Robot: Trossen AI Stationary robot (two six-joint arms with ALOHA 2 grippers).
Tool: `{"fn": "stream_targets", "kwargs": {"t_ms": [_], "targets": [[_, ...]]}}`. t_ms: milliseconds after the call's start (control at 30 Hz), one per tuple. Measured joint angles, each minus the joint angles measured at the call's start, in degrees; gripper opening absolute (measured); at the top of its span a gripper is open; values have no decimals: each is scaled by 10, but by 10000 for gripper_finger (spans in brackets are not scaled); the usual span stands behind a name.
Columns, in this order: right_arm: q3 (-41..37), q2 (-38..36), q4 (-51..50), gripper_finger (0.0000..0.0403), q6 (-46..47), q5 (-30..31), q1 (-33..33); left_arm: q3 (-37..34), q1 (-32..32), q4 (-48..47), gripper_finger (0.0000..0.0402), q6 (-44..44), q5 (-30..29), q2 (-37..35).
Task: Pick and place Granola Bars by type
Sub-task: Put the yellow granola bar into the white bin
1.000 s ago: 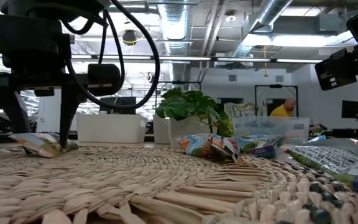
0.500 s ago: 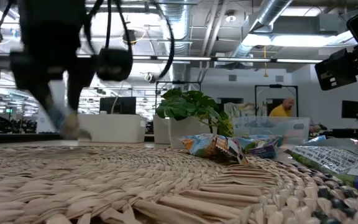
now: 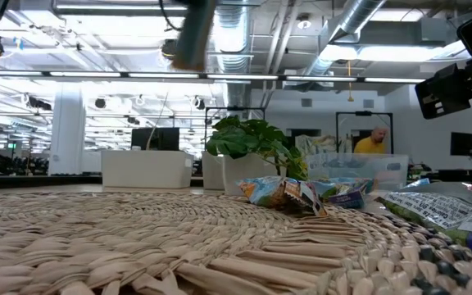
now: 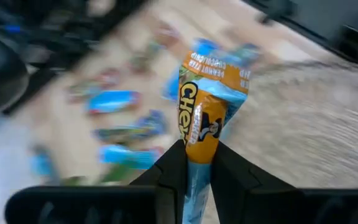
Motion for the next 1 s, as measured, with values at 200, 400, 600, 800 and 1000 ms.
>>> {"fn": "stream_targets", "kwargs": {"t_ms": [200,400,600,800,1000], "targets": [[0,0,0,177,0,0,0,66,97,-11,55,27,-58,0],[0,0,0,176,0,0,0,87,219,-12,59,72,-124,0],[0,0,0,177,0,0,0,87,346,-40,59,80,-202,1],[0,0,0,176,0,0,0,87,449,-105,59,72,-206,6],[0,0,0,177,0,0,0,86,517,-189,59,50,-168,20]]}}
